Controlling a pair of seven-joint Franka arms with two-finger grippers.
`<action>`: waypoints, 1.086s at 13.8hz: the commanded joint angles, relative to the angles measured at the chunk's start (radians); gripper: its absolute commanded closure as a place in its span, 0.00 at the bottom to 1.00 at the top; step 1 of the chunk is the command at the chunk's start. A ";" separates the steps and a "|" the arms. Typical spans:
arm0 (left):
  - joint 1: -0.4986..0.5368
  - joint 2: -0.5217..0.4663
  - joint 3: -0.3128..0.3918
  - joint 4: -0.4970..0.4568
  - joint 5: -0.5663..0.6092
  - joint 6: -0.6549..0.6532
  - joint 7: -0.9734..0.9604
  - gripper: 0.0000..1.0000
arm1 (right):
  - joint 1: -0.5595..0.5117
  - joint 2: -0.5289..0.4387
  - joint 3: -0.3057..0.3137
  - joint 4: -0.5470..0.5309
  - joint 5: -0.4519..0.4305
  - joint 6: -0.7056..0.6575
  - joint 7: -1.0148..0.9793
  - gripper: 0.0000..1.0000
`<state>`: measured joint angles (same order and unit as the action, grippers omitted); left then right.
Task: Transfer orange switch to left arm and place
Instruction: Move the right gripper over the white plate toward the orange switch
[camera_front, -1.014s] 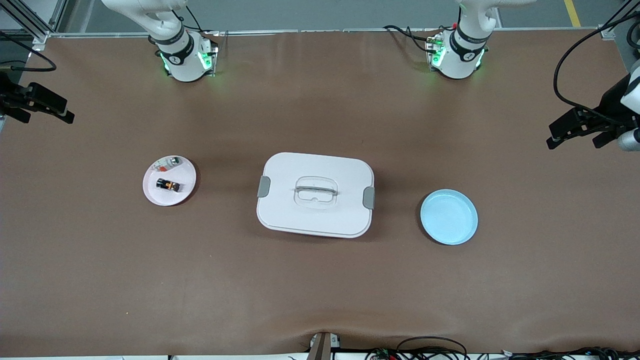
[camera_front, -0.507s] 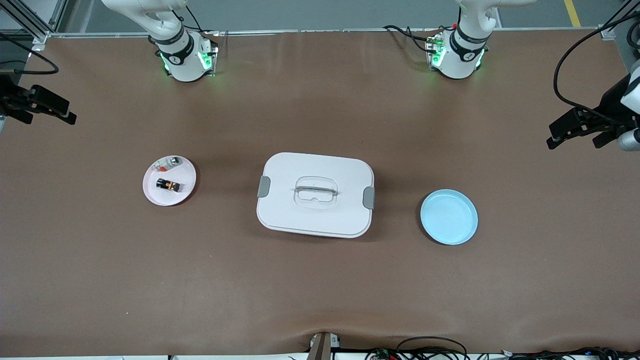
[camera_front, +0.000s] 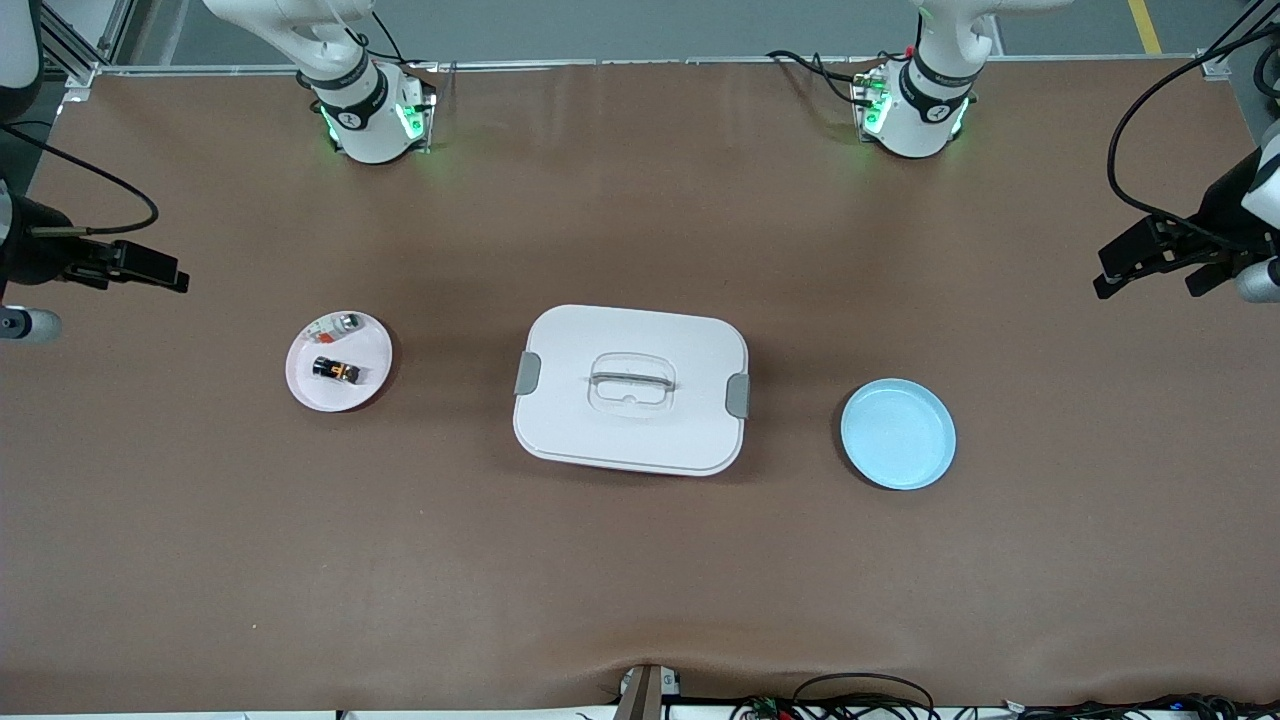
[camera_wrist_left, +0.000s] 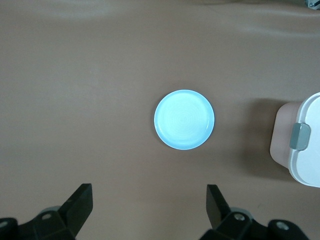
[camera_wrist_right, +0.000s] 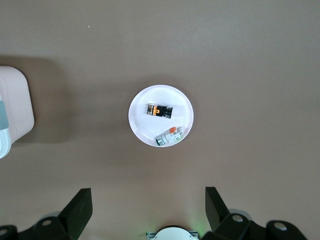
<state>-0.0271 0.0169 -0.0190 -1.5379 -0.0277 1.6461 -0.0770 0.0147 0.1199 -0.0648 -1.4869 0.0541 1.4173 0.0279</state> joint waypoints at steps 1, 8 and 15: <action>0.001 0.002 0.004 0.010 0.006 -0.017 0.028 0.00 | -0.003 0.027 0.005 0.016 -0.019 -0.002 0.012 0.00; 0.001 0.003 0.005 0.009 0.006 -0.017 0.028 0.00 | 0.028 0.092 0.005 -0.039 -0.034 0.109 0.024 0.00; 0.001 0.005 0.005 0.009 0.006 -0.016 0.028 0.00 | 0.024 0.072 0.003 -0.327 -0.074 0.365 0.098 0.00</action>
<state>-0.0256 0.0198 -0.0180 -1.5398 -0.0277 1.6461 -0.0770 0.0368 0.2261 -0.0656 -1.7299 -0.0017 1.7223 0.0835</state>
